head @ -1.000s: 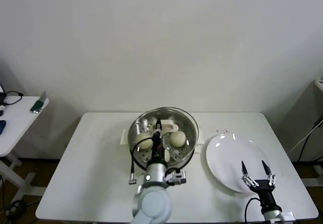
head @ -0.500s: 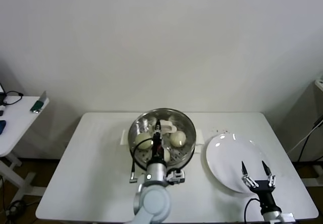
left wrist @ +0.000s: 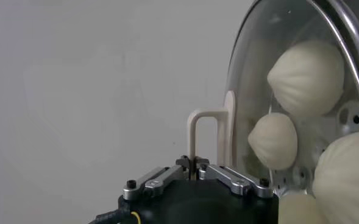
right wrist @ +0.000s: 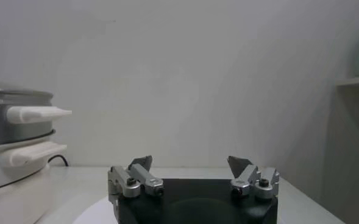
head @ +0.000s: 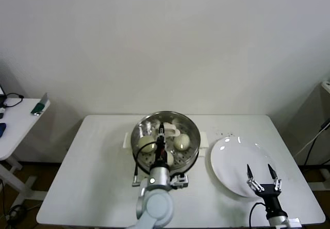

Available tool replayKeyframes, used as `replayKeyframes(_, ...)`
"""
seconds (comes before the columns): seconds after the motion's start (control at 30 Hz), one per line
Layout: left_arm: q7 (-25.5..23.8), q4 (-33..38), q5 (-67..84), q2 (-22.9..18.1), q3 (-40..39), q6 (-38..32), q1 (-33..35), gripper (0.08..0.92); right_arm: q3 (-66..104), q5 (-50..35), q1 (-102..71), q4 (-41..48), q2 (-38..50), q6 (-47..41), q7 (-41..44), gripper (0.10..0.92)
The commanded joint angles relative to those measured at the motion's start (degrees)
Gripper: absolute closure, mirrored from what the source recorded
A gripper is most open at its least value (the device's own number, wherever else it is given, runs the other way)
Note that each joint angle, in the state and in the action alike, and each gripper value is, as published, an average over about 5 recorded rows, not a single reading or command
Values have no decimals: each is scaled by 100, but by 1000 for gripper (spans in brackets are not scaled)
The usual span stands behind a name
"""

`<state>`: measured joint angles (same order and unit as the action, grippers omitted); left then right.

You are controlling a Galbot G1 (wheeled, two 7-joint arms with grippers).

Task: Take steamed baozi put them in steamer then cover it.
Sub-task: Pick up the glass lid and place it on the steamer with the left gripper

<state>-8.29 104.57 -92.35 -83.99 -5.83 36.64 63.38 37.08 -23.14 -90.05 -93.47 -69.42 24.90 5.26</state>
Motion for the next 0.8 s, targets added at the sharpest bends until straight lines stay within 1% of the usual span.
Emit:
replayKeyframes(0.03, -71, 3, -41, 26, 15, 26, 24, 866, 5, 16, -5, -9, -7, 3, 10, 203)
replayKeyframes(0.43, -89, 126, 174, 52, -12, 116, 42, 858, -5, 76, 16, -56, -31, -44, 8, 203)
replayKeyframes(0.5, -98, 235, 285, 81, -25, 131, 36, 824, -4, 73, 20, -74, -24, -102, -15, 203)
replayKeyframes(0.6, -135, 517, 580, 194, -41, 161, 40, 740, -4, 39, 25, -112, -5, -276, -68, 203)
replayKeyframes(0.67, -174, 786, 828, 328, -47, 180, 65, 679, -7, 5, 24, -133, 10, -410, -115, 203)
replayKeyframes(0.8, -190, 1414, 1496, 720, -19, 190, 213, 567, -40, -62, 11, -163, 51, -613, -260, 203)
